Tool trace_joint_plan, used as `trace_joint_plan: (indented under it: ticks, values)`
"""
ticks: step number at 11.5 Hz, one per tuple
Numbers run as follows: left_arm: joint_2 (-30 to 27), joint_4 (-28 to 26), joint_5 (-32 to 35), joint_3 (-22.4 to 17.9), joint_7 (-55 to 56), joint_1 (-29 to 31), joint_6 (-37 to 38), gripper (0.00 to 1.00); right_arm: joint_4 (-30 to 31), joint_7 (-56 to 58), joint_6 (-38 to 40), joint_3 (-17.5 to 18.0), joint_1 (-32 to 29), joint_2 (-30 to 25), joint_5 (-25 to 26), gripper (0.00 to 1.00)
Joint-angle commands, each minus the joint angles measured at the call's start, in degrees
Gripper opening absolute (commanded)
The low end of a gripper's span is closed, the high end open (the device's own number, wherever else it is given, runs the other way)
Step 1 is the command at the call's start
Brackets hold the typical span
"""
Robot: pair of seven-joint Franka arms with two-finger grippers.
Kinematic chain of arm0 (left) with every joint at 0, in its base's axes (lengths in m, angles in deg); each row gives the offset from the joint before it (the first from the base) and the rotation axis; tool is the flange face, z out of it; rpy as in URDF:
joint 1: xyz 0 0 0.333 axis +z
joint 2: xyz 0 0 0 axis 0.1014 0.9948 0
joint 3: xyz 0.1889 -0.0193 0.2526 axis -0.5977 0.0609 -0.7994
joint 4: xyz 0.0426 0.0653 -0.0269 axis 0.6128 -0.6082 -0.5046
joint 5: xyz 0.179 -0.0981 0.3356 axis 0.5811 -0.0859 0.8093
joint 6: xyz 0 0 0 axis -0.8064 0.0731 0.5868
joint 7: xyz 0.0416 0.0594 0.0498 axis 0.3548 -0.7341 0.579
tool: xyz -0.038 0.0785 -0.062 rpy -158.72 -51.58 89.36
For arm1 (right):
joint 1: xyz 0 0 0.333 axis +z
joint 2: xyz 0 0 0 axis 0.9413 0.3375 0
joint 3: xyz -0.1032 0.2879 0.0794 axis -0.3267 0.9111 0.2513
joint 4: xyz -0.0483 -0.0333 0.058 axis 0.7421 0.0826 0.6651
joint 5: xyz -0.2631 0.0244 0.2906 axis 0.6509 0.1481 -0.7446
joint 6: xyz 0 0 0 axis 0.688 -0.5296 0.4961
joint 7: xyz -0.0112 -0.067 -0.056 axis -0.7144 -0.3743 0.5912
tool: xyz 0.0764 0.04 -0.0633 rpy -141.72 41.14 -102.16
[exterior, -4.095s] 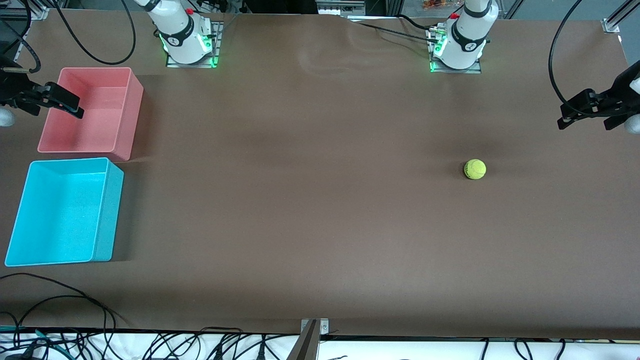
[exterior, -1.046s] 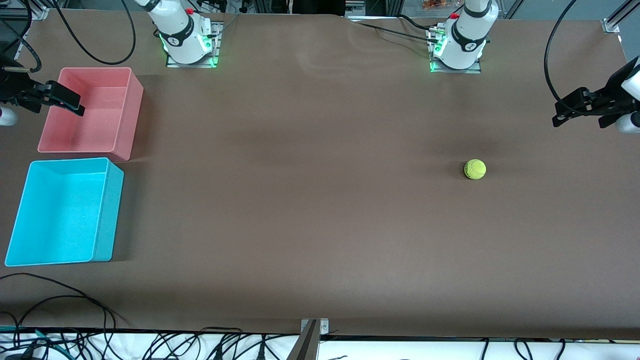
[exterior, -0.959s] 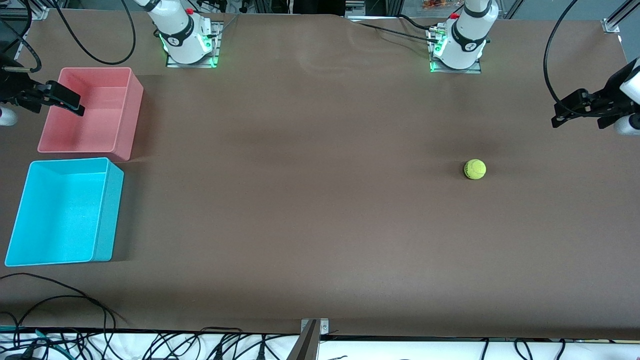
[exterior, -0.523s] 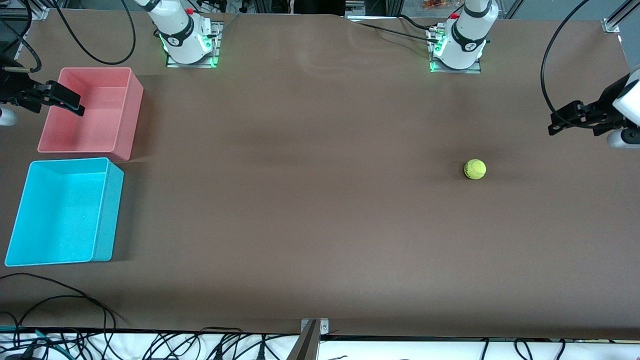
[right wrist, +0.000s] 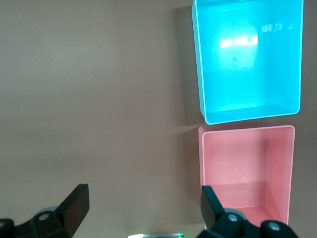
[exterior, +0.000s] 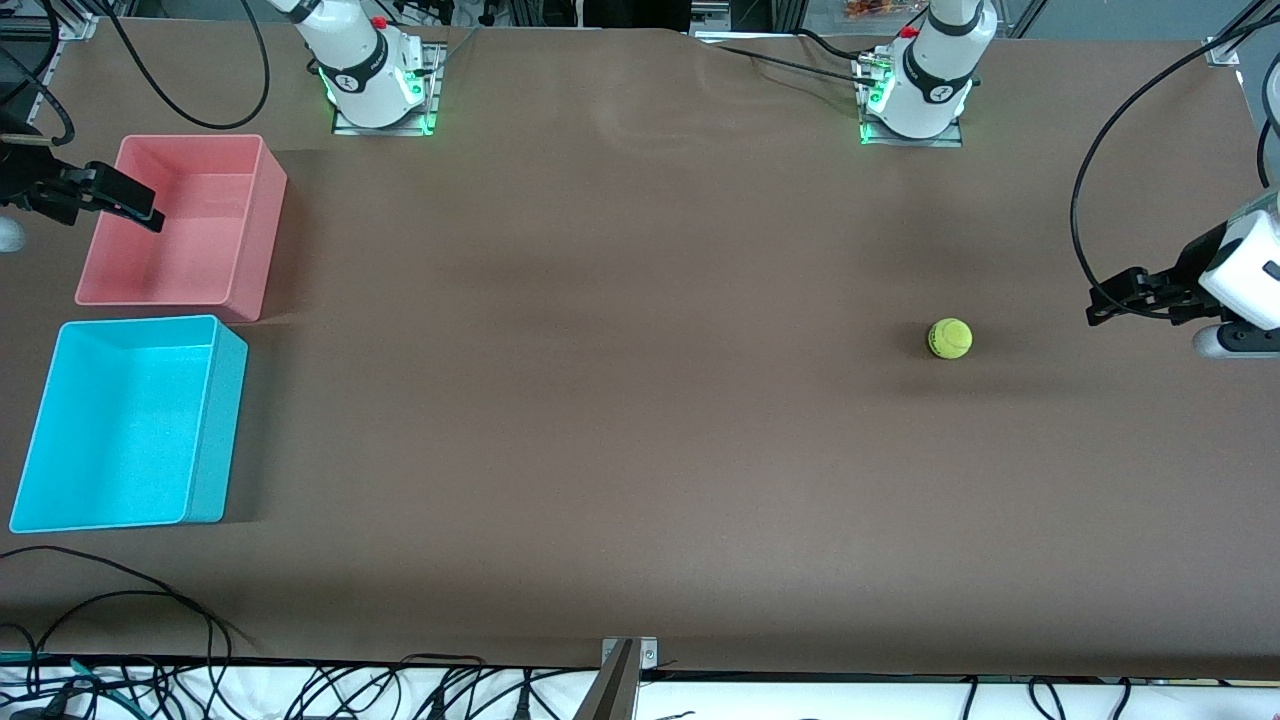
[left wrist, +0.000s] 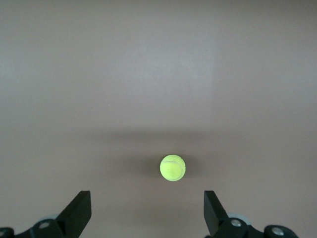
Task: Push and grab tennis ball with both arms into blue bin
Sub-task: 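Lower the left gripper beside the tennis ball, fingers facing the ball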
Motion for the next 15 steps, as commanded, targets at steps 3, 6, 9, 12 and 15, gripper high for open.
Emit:
trace_joint_plan:
  ticks: [3,6,9,12,15]
  values:
    - [-3.0,-12.5,0.6,0.5,-1.4,0.7,-10.8,1.0,-1.0,0.0,1.3,-0.1,-0.4,0.3,-1.3,1.0]
    - [-2.6,-16.7,0.6,0.5,-1.7,0.7,-15.2,1.0,-1.0,0.0,1.4,-0.2,-0.4,0.3,-1.3,1.0]
    - [-2.2,-25.1,1.3,0.6,-1.7,0.1,-24.6,0.9,-1.0,0.0,1.5,-0.2,-0.4,0.3,-1.3,1.0]
    - [-1.2,-27.5,1.3,0.6,-1.8,0.1,-26.7,0.62,-1.0,0.0,1.5,-0.2,-0.4,0.3,-1.3,1.0]
    - [-0.2,-28.2,1.3,0.6,-3.4,0.2,-26.6,0.14,-1.0,-0.1,1.5,-0.2,-0.4,0.3,-1.5,1.0]
